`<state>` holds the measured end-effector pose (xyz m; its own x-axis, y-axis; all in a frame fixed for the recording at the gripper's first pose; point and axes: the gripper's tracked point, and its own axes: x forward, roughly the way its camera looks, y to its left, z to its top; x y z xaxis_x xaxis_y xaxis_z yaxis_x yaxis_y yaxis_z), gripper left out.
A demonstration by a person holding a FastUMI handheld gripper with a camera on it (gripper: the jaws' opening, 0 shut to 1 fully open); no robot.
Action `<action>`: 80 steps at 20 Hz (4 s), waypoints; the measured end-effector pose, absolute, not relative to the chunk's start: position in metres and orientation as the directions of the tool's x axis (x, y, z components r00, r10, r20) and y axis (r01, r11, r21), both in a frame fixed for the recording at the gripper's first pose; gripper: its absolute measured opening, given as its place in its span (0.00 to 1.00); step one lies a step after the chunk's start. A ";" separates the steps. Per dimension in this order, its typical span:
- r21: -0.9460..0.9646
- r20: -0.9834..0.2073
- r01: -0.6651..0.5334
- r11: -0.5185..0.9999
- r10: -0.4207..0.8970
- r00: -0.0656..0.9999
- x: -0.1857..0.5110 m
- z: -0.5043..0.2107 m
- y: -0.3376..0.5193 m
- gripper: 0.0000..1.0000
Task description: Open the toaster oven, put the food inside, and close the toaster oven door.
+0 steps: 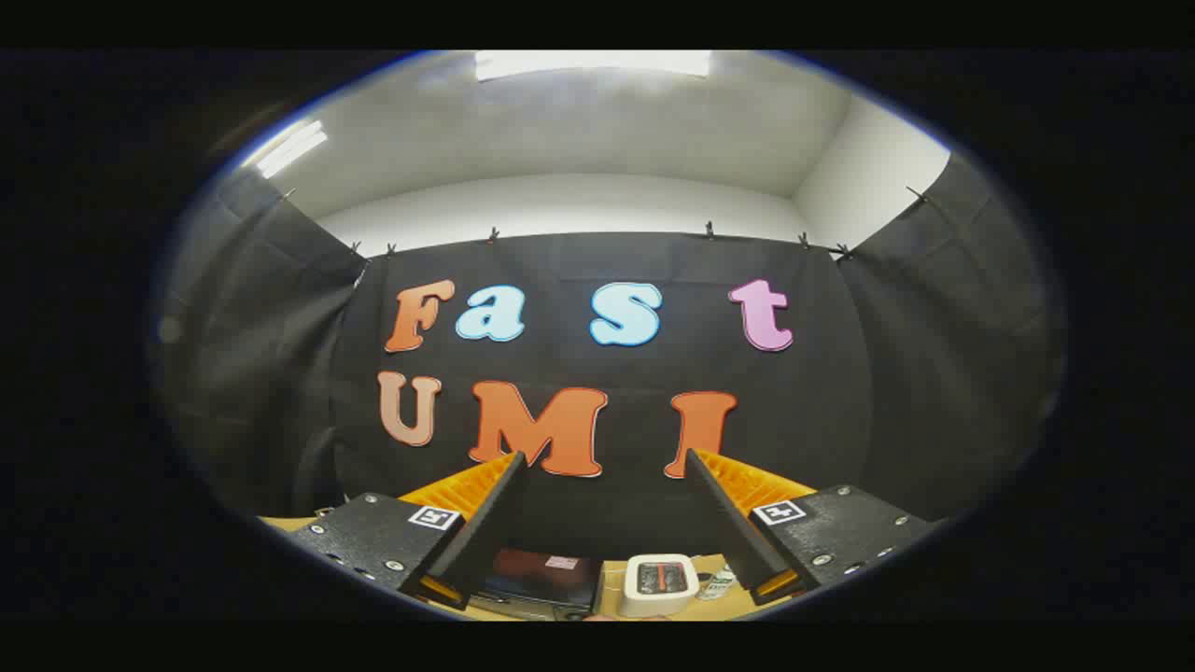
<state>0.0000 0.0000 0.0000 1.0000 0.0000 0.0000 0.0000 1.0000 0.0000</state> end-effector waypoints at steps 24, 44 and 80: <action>-0.021 -0.010 -0.004 1.000 0.003 1.000 0.014 -0.009 0.002 0.98; 0.041 -0.167 -0.072 0.997 0.078 0.983 0.014 -0.089 0.053 0.98; 0.079 -0.536 -0.043 0.996 0.078 0.840 -0.026 -0.357 0.200 0.91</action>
<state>-0.0263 0.2001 -0.3567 0.8405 0.0785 -0.5361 -0.0425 0.9960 0.0791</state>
